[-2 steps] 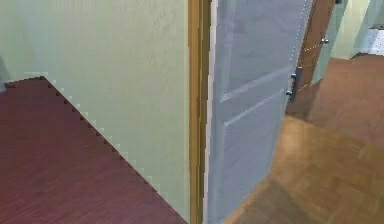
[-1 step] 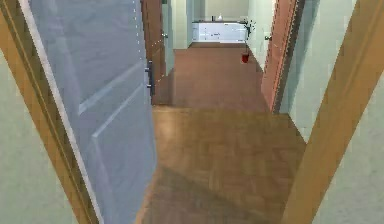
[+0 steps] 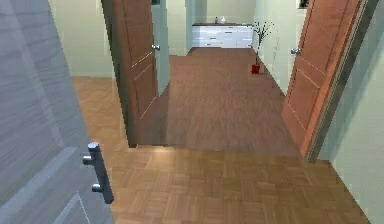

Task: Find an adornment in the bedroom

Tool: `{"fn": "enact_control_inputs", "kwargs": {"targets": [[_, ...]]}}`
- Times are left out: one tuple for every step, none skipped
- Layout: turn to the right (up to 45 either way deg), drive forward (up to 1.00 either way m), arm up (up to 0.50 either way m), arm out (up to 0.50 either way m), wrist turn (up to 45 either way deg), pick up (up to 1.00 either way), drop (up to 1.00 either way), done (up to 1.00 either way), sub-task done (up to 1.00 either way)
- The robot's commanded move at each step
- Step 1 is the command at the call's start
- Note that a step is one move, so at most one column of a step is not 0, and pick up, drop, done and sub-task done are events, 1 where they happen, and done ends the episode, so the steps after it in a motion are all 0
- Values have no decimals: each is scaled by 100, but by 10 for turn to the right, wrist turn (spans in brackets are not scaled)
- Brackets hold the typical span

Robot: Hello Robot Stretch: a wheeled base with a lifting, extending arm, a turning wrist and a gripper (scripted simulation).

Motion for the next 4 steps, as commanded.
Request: {"fn": "enact_control_inputs", "kwargs": {"targets": [[0,70,0,0,0,0,0,0,0],[0,100,0,0,0,0,0,0,0],[0,100,0,0,0,0,0,0,0],[-30,0,0,0,0,0,0,0,0]]}}
